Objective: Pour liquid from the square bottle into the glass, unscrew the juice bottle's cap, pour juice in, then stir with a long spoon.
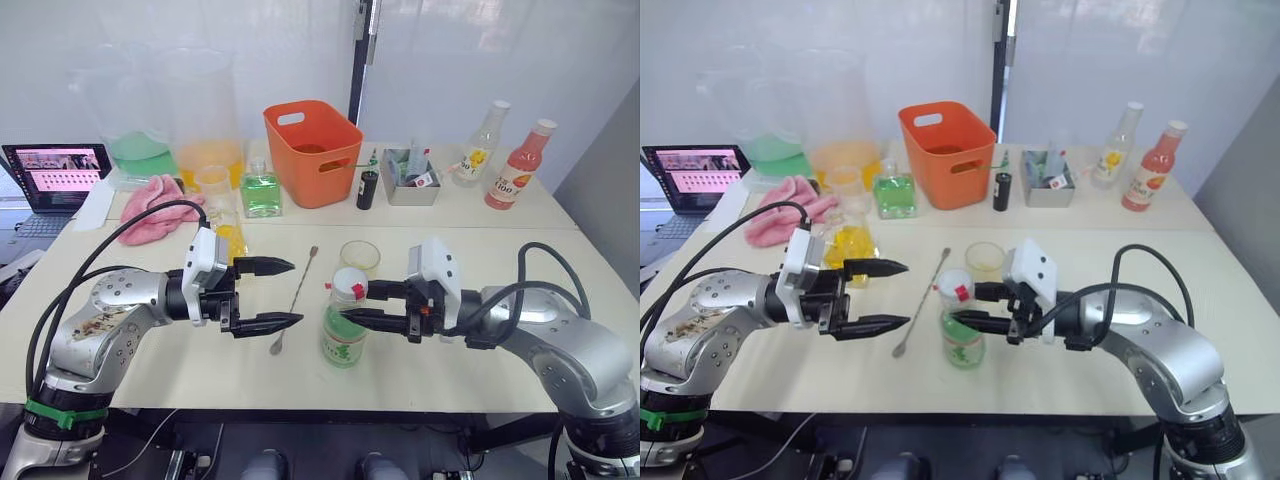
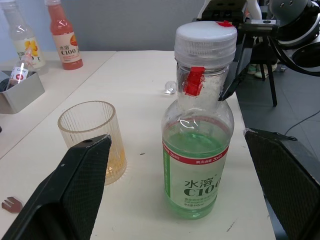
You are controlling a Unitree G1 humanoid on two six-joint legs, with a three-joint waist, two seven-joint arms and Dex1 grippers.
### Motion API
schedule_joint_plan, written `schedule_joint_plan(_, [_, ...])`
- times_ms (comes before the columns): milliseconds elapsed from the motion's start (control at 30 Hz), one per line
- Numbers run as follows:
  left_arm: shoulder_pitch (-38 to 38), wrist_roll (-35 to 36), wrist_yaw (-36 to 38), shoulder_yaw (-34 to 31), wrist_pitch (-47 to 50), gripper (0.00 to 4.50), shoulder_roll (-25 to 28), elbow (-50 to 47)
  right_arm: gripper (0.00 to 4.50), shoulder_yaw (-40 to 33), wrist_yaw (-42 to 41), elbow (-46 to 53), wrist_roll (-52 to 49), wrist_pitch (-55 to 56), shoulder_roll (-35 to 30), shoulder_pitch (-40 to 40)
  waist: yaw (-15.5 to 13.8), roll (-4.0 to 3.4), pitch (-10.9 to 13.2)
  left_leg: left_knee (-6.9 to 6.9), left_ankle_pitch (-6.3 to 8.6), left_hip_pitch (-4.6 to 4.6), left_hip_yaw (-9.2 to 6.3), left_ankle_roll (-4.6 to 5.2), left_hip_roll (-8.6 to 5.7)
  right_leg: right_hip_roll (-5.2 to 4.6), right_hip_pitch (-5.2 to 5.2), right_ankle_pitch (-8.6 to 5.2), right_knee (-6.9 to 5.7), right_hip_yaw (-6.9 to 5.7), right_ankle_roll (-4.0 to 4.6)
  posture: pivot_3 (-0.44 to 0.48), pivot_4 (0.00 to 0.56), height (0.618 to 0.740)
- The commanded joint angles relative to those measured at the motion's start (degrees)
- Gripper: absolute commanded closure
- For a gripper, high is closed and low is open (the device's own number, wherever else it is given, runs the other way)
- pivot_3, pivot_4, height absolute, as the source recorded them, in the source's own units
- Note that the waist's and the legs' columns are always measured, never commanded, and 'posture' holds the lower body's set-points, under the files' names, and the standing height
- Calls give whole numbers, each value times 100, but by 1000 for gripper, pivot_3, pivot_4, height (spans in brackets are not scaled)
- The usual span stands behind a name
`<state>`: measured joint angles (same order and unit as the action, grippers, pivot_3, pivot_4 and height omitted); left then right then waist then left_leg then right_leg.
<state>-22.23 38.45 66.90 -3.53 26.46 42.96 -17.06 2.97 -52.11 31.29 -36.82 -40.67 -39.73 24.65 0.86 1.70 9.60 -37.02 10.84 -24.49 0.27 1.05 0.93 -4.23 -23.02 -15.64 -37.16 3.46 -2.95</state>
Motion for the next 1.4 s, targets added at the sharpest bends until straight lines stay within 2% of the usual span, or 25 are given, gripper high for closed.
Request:
schedule_joint_plan(33, [-102,26,43,-34,-52,0,6,-85,3256,212,-374,-520,377,443,-138,122,2,0,0,0,0,3,1,0,0,0,3,0,0,0,0,0,150,739])
schedule_joint_plan(367, [-74,30,56,-32,-48,0,11,-112,3259,320,-836,-918,281,589,-245,371,-18,0,0,2,0,41,-4,0,2,-6,54,0,12,-3,0,0,150,739])
schedule_joint_plan(433, [-93,40,60,-30,-31,0,13,-104,2209,205,-806,-937,209,527,-243,416,-16,0,0,2,0,41,-4,0,2,-8,54,0,12,-3,0,0,150,739])
schedule_joint_plan(633, [-299,122,87,6,103,0,-14,6,126,-169,-782,-764,-65,298,-399,439,-17,1,0,2,0,29,-5,0,1,-9,42,0,12,-5,0,0,150,739])
schedule_joint_plan(667, [-348,132,90,37,130,0,-46,22,21,-246,-760,-706,-127,234,-422,434,-17,1,0,2,0,28,-5,0,0,-9,40,0,11,-5,0,0,150,739])
schedule_joint_plan(900, [-799,218,160,482,571,0,-350,149,21,-1220,-409,-9,-1083,-571,-815,52,-55,2,1,2,0,22,-7,0,-3,-12,41,-1,14,-5,-1,0,150,739])
schedule_joint_plan(1067, [-1167,130,134,785,649,0,-732,334,21,-1794,226,480,-1797,-1043,-897,-297,-49,3,1,2,0,22,-8,0,-5,-8,43,-1,17,-6,-2,0,150,739])
schedule_joint_plan(1400, [-1705,-206,460,1239,468,0,-1149,972,21,-1987,1015,894,-2409,-1218,-1024,-533,-16,4,2,1,0,20,-7,0,-7,-4,42,-2,18,-4,-3,0,150,739])
